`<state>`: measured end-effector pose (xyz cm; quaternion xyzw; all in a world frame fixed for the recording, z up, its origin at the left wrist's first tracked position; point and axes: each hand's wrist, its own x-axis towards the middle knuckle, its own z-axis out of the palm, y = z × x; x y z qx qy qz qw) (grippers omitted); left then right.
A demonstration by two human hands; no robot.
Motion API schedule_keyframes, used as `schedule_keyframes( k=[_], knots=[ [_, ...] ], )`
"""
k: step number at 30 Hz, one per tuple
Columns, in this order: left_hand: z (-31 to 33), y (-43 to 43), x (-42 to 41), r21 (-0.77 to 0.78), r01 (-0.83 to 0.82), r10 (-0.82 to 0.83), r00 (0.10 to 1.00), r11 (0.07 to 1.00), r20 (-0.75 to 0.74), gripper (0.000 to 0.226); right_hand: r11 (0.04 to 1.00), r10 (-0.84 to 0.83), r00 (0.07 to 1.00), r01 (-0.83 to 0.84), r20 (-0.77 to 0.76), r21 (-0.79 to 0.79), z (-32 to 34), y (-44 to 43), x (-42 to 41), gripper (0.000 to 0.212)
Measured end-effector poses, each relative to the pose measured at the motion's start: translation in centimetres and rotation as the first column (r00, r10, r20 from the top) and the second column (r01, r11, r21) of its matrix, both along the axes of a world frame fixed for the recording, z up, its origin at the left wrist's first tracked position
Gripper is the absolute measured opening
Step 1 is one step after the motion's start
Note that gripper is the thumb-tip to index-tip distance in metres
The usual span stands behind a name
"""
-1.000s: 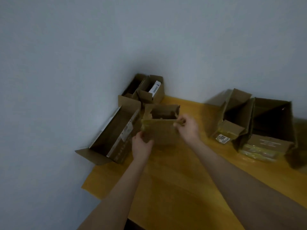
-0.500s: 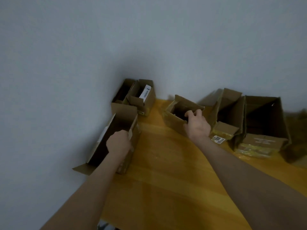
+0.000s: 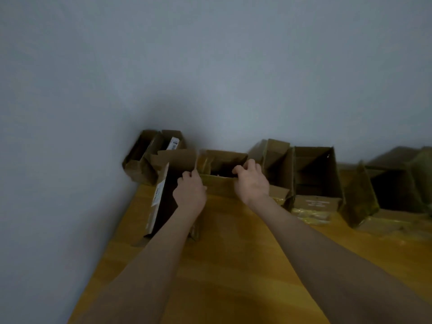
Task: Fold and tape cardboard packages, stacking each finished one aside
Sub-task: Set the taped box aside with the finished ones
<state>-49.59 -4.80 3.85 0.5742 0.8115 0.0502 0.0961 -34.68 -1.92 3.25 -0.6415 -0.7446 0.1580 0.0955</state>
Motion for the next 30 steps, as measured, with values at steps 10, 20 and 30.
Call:
schedule_keyframes(
  k=[10,20,30],
  knots=[
    [4.5,-0.5,8.5,0.182,0.113,-0.118,0.993,0.977,0.014,0.046,0.996,0.011,1.0,-0.013,0.021,0.084,5.5,-1.4,7.3,0.036],
    [3.4,-2.9,10.2,0.133,0.127,-0.127,0.992,0.983,-0.003,0.071,0.99,-0.139,0.99,0.139,0.034,0.003,4.8,-4.5,12.1,0.052],
    [-3.2,-4.8,0.0,-0.184,-0.146,0.171,0.977,0.972,0.128,0.02,0.981,0.193,0.975,-0.189,0.109,-0.051,0.7,-1.6,1.8,0.068]
  ],
)
